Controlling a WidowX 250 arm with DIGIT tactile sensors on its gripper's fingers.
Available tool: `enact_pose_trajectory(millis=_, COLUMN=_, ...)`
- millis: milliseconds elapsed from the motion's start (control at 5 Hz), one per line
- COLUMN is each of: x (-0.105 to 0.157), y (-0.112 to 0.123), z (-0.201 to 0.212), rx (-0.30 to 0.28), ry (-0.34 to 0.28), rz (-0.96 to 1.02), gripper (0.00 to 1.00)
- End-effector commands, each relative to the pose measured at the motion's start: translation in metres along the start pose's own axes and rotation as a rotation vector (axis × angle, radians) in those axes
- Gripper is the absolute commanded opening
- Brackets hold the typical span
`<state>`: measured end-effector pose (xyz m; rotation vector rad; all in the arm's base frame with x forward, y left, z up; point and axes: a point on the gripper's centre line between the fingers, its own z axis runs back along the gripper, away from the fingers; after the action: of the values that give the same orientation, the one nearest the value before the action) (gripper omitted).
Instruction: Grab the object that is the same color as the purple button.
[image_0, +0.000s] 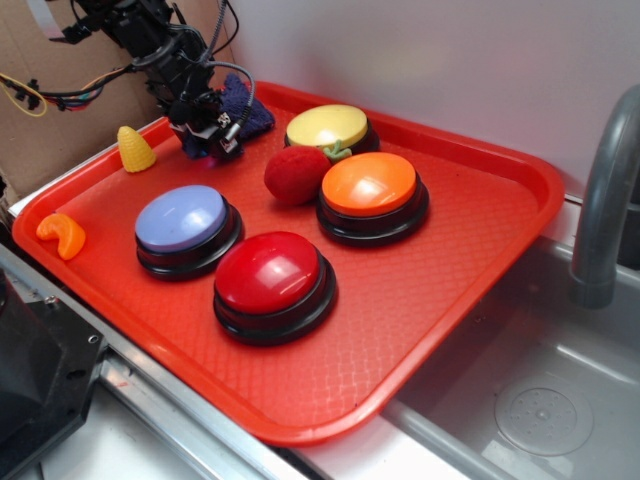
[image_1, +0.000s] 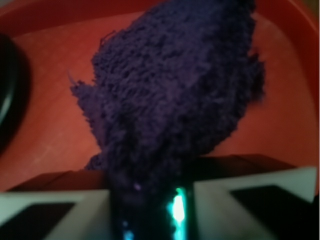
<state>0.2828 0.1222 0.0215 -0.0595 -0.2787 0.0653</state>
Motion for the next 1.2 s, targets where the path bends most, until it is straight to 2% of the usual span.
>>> enact_pose_trajectory(millis=0, x=0.021, y=-0.003, z=0.042, rx=0.061, ry=-0.004, rz=0.058, gripper=0.0)
enact_pose_trajectory(millis=200, x=0.025, y=-0.013, z=0.072, rx=-0.005, ry=0.076, rz=0.05, gripper=0.0)
enact_pose_trajectory(millis=400, x=0.024, y=-0.029, z=0.091, rx=0.017, ry=0.118, rz=0.011, gripper=0.0)
enact_pose_trajectory(millis=600, x=0.016, y=-0.049, z=0.114, rx=0.05, ry=0.133, rz=-0.011, gripper=0.0)
enact_pose_trajectory(millis=800, x=0.006, y=-0.068, z=0.133, rx=0.055, ry=0.132, rz=-0.04, gripper=0.0)
enact_pose_trajectory(millis=1000, x=-0.006, y=-0.083, z=0.145, rx=0.028, ry=0.139, rz=-0.068, gripper=0.0)
